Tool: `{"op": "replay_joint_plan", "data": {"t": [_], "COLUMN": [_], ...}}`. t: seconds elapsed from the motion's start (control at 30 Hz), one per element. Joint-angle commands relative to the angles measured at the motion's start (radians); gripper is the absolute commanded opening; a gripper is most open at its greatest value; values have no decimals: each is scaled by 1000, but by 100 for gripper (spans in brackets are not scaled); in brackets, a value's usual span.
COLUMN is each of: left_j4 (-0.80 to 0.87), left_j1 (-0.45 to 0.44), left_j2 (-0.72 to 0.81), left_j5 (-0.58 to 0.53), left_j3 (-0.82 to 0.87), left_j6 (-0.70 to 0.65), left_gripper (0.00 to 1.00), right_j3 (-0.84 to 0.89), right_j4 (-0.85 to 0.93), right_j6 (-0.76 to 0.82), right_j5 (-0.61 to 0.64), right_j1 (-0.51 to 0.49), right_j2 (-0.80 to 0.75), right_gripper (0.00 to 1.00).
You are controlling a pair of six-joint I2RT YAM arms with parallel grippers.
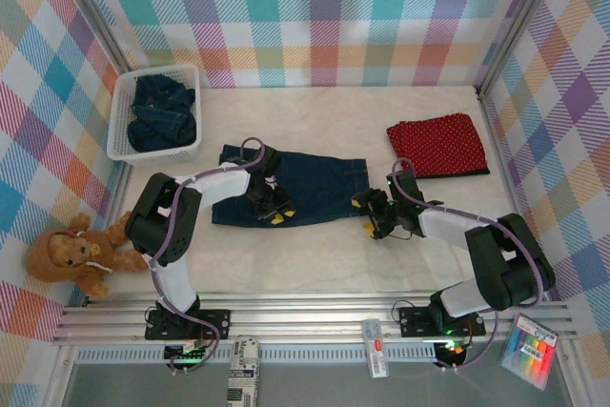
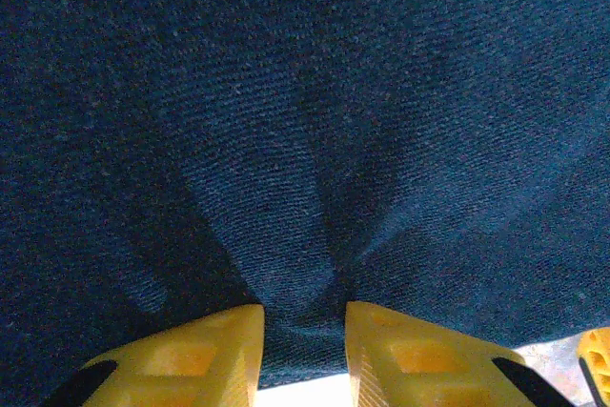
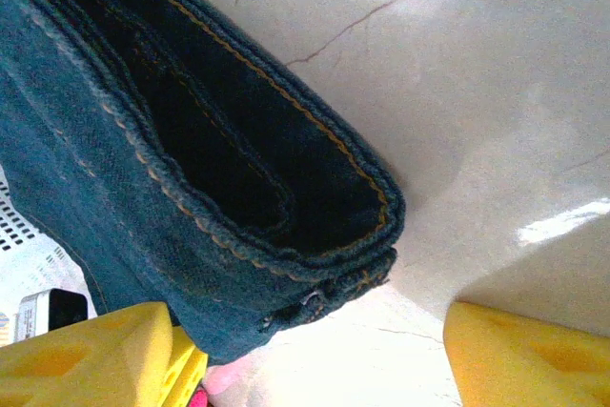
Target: Fold and stack the skirts
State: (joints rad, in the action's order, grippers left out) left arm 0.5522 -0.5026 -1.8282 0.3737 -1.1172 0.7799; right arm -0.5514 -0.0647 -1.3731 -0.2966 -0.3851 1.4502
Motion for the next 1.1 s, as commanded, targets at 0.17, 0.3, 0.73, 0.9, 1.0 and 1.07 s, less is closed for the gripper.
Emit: {"op": "replay_joint_plan", "data": {"t": [0.17,0.3,0.73,0.9,1.0,1.07], "left_j4": [35,38,38,38,38,38], "left_j1": [-10,-9,-9,-10,-10,-10], "left_j2": [-32,-23,-23,-23,-27,-26], "left_j5": [-5,-10,-8,0,6,12], "left_j3": [8,8,5,4,-1,-5], "left_j6": [-23,-23,-27,-31,-33,-33], "left_gripper": [30,30,30,31,31,31], "right_j3": [29,59,59,58,67,76], "right_j4": [-200,-185,-196,-246,-308,-350], "right_j6": [14,12,1,7,23,42], "right_j5": [99,158,168,181,206,229], "right_j1": [-14,-15,-16,-16,-16,-16], "right_j2": [-2,-58,-6,17,23,17], "right_gripper": [73,74,74,70,54,38]}}
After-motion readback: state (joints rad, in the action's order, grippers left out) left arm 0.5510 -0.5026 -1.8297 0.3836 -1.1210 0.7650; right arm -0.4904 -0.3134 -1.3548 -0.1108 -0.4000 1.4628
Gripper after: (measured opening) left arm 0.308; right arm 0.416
